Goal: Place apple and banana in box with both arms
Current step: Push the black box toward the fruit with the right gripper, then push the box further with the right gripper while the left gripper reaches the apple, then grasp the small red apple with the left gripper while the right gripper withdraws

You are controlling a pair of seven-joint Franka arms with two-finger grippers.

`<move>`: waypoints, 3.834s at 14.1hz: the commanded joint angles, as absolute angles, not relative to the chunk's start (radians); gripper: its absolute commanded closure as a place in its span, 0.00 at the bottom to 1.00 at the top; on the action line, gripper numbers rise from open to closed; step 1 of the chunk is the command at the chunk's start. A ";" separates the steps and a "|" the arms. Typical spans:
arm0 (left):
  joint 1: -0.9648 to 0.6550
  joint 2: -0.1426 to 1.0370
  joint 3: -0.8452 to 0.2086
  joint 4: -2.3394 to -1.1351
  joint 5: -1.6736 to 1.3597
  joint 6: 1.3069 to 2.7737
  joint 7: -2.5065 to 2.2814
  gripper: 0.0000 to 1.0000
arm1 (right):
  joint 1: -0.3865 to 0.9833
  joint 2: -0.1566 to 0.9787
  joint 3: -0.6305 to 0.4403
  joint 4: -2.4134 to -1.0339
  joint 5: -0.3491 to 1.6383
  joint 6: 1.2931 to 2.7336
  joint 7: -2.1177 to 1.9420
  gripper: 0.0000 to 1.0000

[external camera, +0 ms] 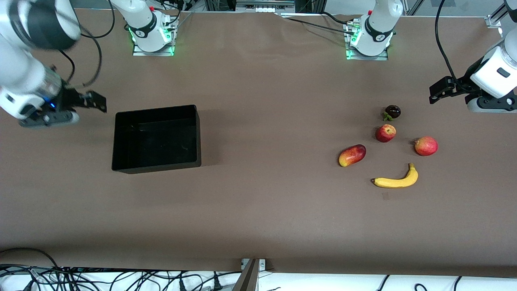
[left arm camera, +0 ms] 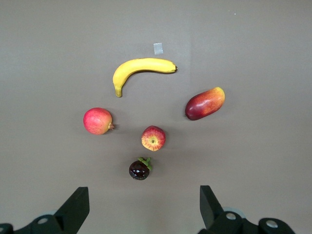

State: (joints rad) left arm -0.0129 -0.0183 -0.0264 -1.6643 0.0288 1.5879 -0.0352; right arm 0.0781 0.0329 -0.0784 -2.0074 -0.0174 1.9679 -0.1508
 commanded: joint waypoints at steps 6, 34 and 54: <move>-0.006 0.008 -0.026 -1.629 0.012 1.562 -0.035 0.00 | 0.012 0.225 -0.095 -2.207 -0.021 2.364 -0.218 0.12; 0.087 0.213 -0.026 -2.098 0.025 1.999 0.061 0.00 | 0.475 0.613 0.255 -1.654 0.178 2.345 0.580 1.00; 0.078 0.281 -0.150 -1.972 0.026 1.963 0.054 0.92 | 0.120 0.205 0.180 -1.647 0.054 1.869 0.183 0.00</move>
State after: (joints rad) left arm 0.0793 0.3264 -0.0907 -2.1033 0.0297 2.1468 0.0519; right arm 0.1821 0.3318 0.2097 -1.6057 0.0475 1.9884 0.3094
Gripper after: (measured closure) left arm 0.282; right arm 0.000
